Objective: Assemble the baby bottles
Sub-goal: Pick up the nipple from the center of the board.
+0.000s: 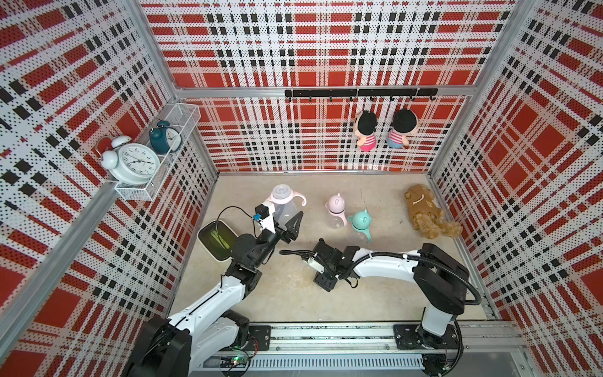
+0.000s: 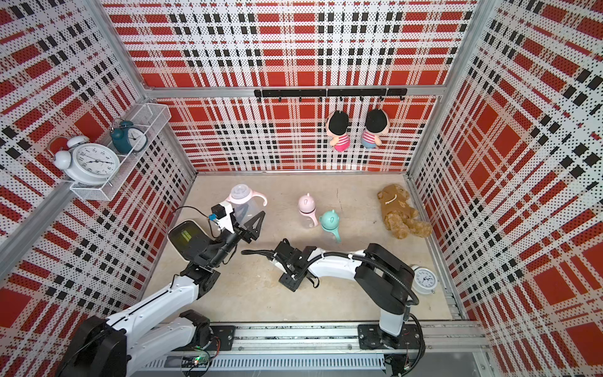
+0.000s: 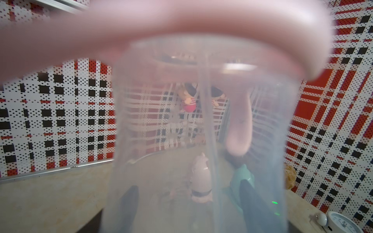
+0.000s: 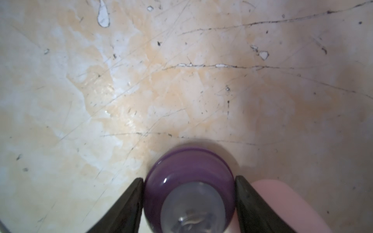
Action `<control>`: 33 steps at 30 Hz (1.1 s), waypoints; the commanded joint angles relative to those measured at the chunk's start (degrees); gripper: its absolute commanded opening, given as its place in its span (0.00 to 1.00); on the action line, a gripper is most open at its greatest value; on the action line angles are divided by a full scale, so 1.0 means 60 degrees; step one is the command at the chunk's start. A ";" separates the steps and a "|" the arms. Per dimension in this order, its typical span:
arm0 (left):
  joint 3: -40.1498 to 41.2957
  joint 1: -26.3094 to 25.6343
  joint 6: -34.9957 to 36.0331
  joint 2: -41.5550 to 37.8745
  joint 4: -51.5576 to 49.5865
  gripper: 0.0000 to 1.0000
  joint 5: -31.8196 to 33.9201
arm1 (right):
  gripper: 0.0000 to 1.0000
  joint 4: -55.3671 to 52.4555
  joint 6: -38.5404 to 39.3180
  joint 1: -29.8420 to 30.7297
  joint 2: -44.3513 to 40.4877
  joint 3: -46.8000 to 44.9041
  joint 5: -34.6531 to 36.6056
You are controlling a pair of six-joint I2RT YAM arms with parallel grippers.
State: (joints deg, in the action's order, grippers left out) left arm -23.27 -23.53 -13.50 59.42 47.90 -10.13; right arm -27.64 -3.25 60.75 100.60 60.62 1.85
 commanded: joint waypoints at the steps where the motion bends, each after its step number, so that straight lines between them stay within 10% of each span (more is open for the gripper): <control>1: -0.0395 0.0138 -0.0236 0.0181 0.0599 0.00 -0.0168 | 0.60 -0.0005 -0.0504 0.0184 -0.0652 -0.0124 -0.0264; 14: 0.0202 0.0392 -0.0621 0.1260 0.2233 0.00 -0.1388 | 0.60 -0.1042 -0.1400 0.0171 -0.3507 -0.0405 -0.0134; 33: 0.1892 -0.1793 0.0638 0.2734 0.5185 0.00 -0.0687 | 0.61 -0.6390 -0.1026 -0.0756 -0.3062 0.5499 -0.0132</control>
State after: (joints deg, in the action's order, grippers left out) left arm -13.19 -33.15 -11.42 74.61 71.42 -15.73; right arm -59.37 -10.04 56.73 81.03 89.80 1.48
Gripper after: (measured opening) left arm 0.800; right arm 0.687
